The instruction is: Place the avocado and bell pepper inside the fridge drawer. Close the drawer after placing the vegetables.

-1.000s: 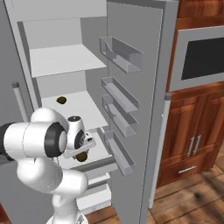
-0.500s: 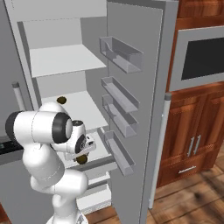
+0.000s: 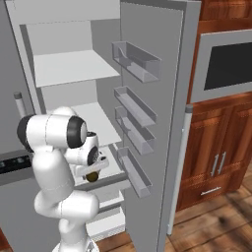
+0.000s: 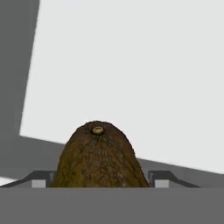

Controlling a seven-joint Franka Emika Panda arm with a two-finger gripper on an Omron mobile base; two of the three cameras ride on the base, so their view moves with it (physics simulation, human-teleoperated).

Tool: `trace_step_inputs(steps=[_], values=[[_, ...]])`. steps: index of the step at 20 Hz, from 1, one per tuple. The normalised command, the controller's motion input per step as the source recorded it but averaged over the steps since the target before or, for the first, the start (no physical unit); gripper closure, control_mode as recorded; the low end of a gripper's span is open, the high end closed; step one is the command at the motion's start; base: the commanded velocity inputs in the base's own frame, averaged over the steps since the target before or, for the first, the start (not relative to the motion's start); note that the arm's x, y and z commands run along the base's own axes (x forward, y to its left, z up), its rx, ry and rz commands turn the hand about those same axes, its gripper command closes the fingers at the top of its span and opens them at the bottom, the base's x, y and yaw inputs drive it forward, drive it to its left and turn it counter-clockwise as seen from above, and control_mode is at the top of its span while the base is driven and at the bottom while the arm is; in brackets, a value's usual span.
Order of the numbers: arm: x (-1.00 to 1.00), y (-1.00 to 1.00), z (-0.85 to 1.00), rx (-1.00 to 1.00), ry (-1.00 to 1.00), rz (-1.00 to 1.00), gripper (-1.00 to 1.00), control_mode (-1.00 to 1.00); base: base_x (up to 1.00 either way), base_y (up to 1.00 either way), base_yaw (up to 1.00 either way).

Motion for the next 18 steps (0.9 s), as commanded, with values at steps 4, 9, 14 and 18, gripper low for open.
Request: trace_step_inputs(steps=[4,9,14,18], values=[[-0.57,-0.13,-0.92,0.0,0.11,0.0,1.0,-1.0,0.0,0.0,0.0],[-0.97,-0.34,-0.73,0.0,0.01,0.0,1.0,-1.0,0.0,0.0,0.0],[-1.0,-0.49,-0.47,0.01,-0.05,0.0,1.0,-1.0,0.0,0.0,0.0],[-1.0,-0.59,-0.25,0.02,-0.16,0.0,1.0,-1.0,0.0,0.0,0.0]])
